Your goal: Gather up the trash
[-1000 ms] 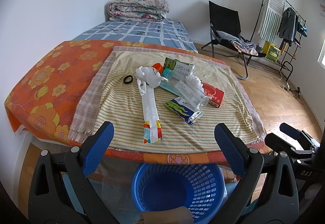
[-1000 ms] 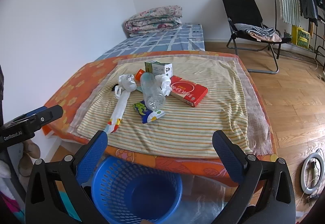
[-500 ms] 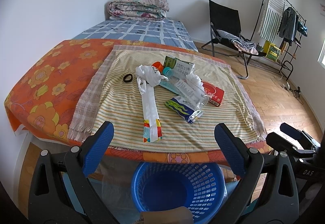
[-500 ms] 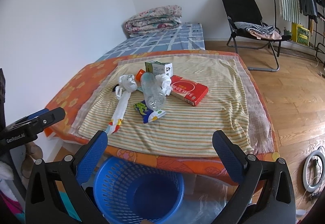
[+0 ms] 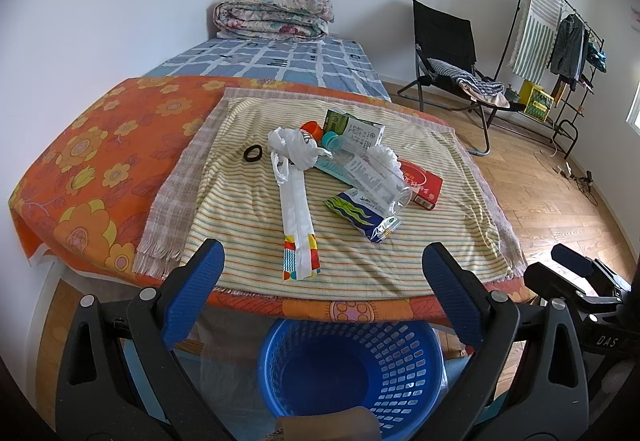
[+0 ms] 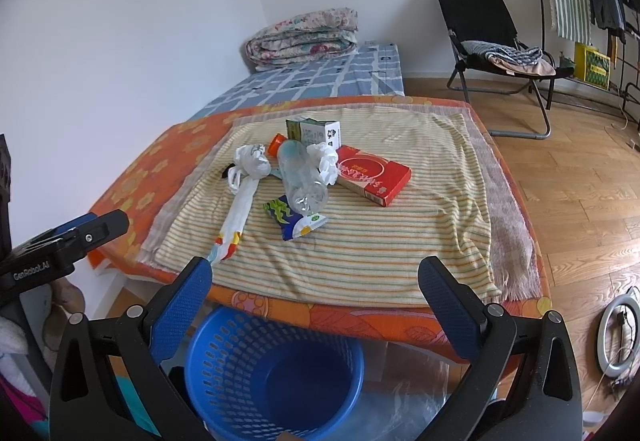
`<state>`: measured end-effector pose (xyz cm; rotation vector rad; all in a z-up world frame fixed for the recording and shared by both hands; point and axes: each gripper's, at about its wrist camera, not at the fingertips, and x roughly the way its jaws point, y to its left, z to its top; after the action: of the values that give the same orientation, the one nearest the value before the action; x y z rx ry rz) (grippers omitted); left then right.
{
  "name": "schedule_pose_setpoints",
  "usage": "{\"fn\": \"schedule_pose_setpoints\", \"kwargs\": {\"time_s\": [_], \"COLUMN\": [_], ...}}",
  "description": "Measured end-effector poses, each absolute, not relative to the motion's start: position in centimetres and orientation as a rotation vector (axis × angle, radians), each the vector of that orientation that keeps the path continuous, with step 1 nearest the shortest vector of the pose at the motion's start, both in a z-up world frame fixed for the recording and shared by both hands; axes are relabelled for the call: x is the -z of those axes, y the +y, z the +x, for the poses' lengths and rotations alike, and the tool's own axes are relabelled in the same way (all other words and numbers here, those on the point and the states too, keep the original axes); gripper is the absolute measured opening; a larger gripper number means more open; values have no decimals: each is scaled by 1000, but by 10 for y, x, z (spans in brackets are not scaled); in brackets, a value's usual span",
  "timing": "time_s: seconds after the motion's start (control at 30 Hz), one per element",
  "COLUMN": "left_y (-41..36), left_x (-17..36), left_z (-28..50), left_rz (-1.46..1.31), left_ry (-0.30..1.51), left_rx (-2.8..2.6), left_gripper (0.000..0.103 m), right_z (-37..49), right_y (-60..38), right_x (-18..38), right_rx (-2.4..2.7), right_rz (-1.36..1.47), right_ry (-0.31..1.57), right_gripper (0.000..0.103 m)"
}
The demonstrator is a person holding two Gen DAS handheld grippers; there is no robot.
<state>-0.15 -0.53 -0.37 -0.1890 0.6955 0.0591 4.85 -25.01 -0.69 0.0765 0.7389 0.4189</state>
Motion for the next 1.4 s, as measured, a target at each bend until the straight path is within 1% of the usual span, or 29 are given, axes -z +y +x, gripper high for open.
{"fn": "schedule_pose_setpoints", "kwargs": {"time_s": [1.13,1.4], "left_y": [-5,-3], "left_x": [4,20], "left_z": [0,-6], "left_rz": [-190,-194], "left_ry": [702,712], "left_rx": [-61,-69], "left_gripper": [101,101], "right_z": [51,54], "right_y": [-248,-248], "right_x": [10,11], "right_rx": [-437,-453], "right_rz": [93,122], "right_ry": [764,765], "right_gripper": [102,102]}}
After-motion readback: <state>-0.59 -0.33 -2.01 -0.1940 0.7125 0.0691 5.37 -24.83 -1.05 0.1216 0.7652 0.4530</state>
